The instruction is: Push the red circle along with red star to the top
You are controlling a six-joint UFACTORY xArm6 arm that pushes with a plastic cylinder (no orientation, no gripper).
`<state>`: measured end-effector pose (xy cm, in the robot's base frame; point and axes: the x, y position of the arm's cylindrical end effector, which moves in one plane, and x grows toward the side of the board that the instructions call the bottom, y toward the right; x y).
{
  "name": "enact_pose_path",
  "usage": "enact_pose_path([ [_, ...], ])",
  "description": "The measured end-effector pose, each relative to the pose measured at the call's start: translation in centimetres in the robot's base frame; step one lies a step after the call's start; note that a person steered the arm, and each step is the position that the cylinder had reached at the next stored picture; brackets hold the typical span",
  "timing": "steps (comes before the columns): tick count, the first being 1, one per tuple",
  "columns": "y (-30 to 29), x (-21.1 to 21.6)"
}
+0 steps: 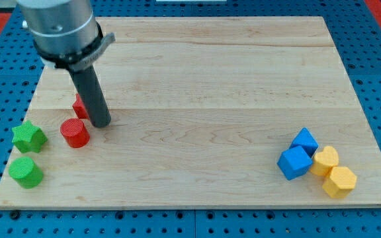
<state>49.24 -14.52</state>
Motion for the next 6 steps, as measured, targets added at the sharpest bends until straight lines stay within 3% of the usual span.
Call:
enact_pose_path([
  [1,3.5,7.5],
  [2,-0.8,9.2],
  [4,-5.8,1.6],
  [6,-4.6,-5.7],
])
